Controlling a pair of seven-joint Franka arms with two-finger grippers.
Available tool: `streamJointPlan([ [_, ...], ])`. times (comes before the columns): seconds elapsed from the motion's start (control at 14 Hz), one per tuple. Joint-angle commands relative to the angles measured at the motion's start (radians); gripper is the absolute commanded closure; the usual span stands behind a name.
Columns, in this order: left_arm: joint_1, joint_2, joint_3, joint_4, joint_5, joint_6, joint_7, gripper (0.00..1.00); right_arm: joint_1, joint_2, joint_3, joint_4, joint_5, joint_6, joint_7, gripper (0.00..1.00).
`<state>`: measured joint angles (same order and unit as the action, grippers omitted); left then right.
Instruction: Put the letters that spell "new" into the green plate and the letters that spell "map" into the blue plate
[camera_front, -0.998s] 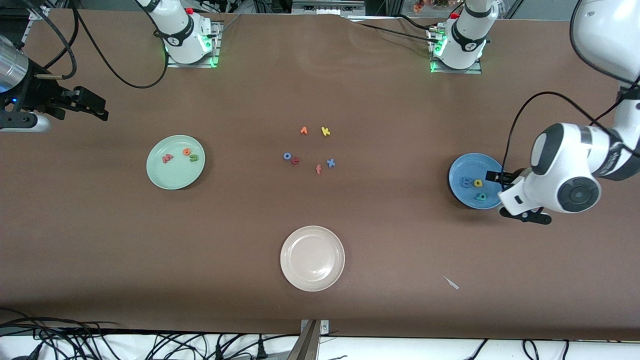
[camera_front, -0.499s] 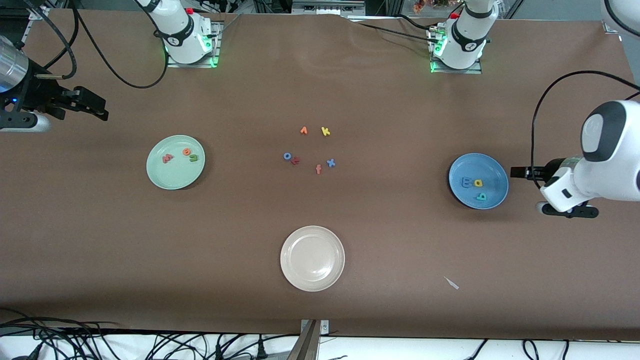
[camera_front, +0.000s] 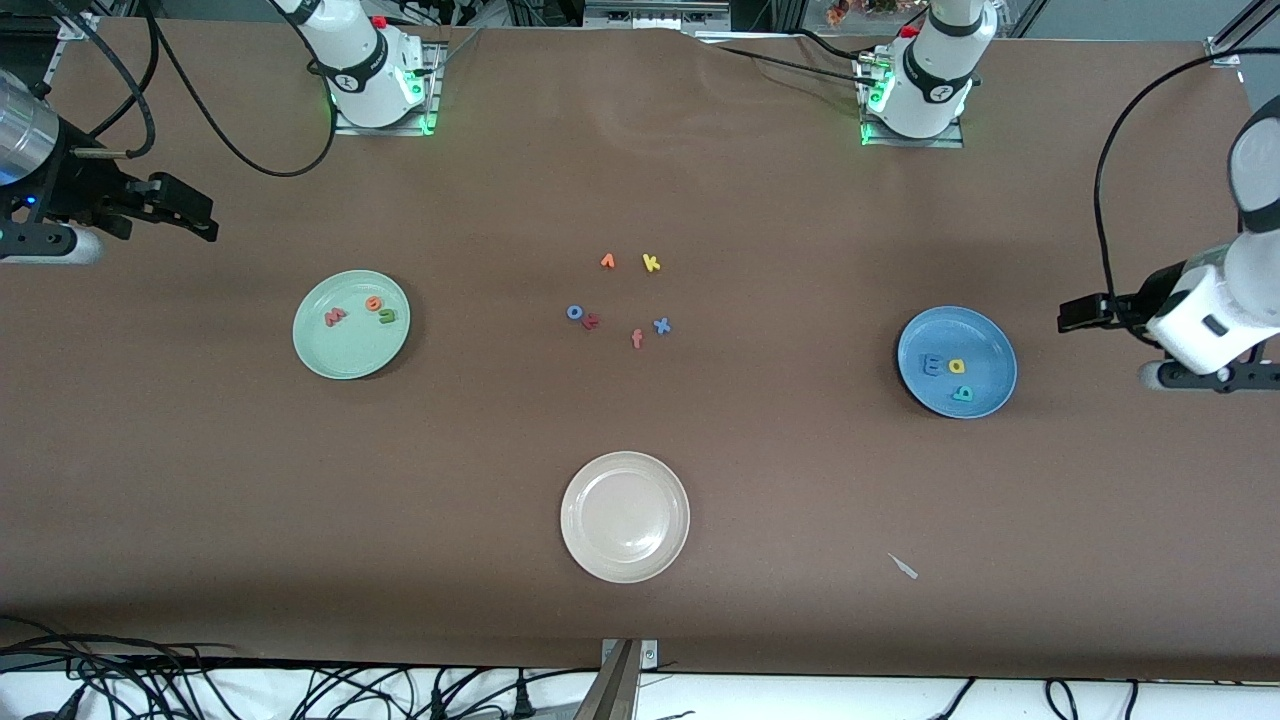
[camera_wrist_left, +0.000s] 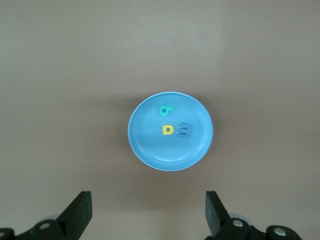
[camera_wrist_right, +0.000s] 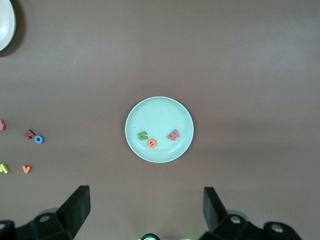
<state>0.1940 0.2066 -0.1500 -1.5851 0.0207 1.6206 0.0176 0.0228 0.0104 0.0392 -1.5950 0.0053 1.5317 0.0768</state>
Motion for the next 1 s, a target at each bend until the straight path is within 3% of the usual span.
streamJointPlan([
  [0.0, -0.014, -0.101, 0.026, -0.070, -0.041, 0.027, 0.018, 0.00, 0.002, 0.011, 0.001, 0.030, 0.016, -0.024, 0.014, 0.00],
  [0.43, -0.034, -0.209, 0.029, -0.061, -0.048, -0.004, 0.004, 0.00, 0.002, 0.010, 0.001, 0.030, 0.016, -0.024, 0.017, 0.00],
  [0.93, -0.044, -0.207, 0.021, -0.021, -0.047, -0.077, 0.016, 0.00, 0.002, 0.011, 0.001, 0.030, 0.016, -0.024, 0.014, 0.00],
])
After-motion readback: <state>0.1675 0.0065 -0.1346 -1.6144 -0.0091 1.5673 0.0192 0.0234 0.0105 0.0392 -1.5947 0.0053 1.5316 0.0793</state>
